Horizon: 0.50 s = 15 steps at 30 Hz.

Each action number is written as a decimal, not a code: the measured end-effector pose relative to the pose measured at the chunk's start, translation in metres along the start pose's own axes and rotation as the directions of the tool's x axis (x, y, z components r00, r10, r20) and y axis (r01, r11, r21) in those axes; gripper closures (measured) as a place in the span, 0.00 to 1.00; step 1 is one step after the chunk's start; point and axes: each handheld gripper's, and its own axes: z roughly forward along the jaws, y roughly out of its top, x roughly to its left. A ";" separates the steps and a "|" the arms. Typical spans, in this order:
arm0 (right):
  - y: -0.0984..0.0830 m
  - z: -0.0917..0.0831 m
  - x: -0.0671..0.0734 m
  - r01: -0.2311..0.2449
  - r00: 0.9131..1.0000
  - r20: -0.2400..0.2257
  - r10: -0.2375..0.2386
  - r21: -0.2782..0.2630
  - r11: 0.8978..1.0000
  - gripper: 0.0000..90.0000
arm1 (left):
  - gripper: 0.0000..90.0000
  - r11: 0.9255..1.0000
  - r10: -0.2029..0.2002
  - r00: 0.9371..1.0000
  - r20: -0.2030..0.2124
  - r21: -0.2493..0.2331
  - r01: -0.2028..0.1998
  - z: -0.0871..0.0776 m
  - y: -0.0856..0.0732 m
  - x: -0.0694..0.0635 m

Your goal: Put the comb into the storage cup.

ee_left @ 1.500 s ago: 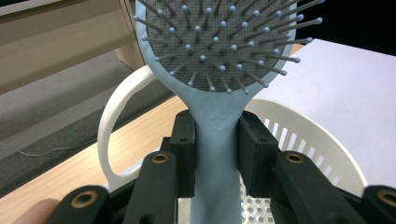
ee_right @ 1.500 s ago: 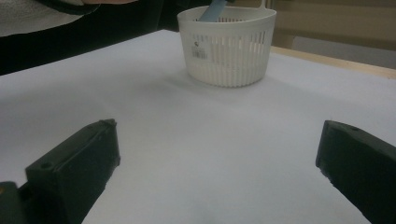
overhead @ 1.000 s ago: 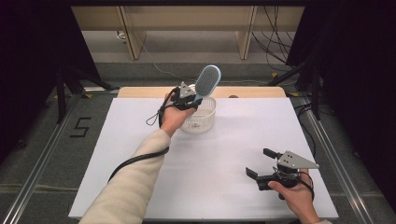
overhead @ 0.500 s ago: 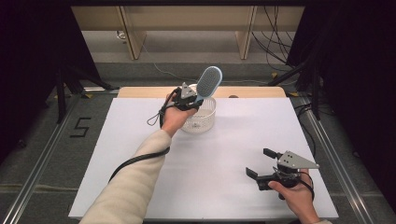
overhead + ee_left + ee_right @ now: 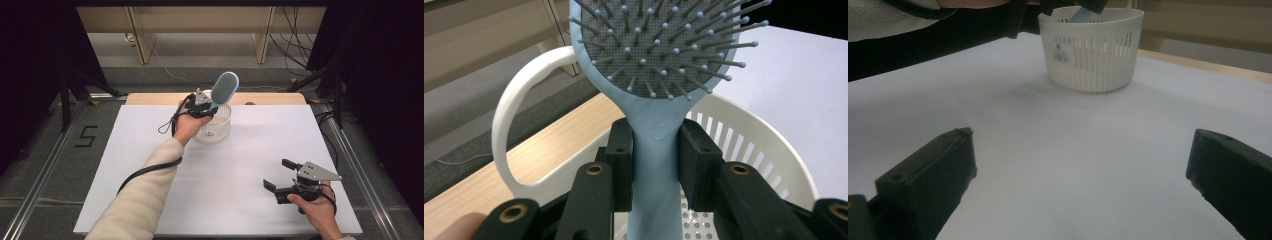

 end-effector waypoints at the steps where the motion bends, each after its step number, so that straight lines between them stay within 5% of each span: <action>1: 0.000 0.000 0.000 -0.001 1.000 -0.002 0.001 0.000 1.000 0.00 | 0.74 1.000 0.004 1.000 0.000 0.031 -0.004 0.001 -0.001 -0.001; 9: 0.000 0.000 0.000 0.001 1.000 0.000 -0.001 0.002 1.000 0.00 | 0.51 0.994 0.037 0.999 -0.014 0.100 -0.035 -0.003 0.000 0.000; 15: 0.000 0.001 0.000 0.002 1.000 0.000 -0.002 0.004 1.000 0.00 | 0.37 0.995 0.009 0.999 -0.035 0.101 -0.006 -0.008 0.002 0.000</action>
